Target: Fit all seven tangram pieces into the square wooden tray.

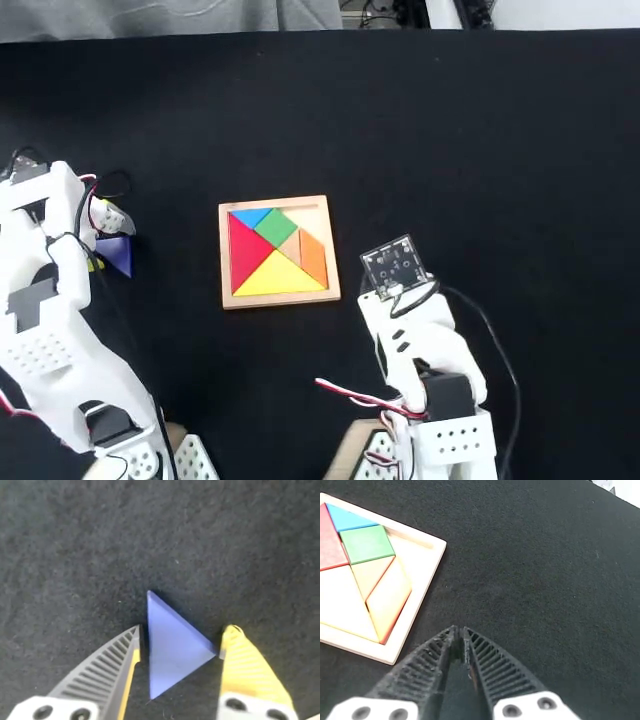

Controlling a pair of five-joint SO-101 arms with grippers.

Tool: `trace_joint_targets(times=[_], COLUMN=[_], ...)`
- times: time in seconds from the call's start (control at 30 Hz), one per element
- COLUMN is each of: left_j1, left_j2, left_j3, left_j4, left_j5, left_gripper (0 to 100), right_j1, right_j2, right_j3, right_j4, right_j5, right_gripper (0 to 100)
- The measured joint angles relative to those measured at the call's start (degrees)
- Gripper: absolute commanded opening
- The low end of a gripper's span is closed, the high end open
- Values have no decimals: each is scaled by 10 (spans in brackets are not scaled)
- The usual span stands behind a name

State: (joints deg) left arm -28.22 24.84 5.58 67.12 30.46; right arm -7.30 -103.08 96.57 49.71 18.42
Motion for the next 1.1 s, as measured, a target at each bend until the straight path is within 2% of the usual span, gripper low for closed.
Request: trace_joint_targets(times=[0.13,0.3,0.4,0.53,0.67,0.9,1.1], left_j1=[5,6,9,34,56,55,0], left_j2=[0,0,1,2,2,2,2], left_j3=[-4,-11,-29,-79,-117,-88,-66], left_j4=[-5,-8,33,120,154,160,166], left_j5=[2,2,4,4,2,-60,-117], left_gripper=[120,139,156,214,307,303,308], right_j1=[0,0,0,0,0,0,0], right_j2=[0,0,0,0,0,0,0], right_j3=[0,0,0,0,0,0,0], right_j4=[0,0,0,0,0,0,0], right_j5=[0,0,0,0,0,0,0], right_gripper=[11,11,11,11,11,11,11])
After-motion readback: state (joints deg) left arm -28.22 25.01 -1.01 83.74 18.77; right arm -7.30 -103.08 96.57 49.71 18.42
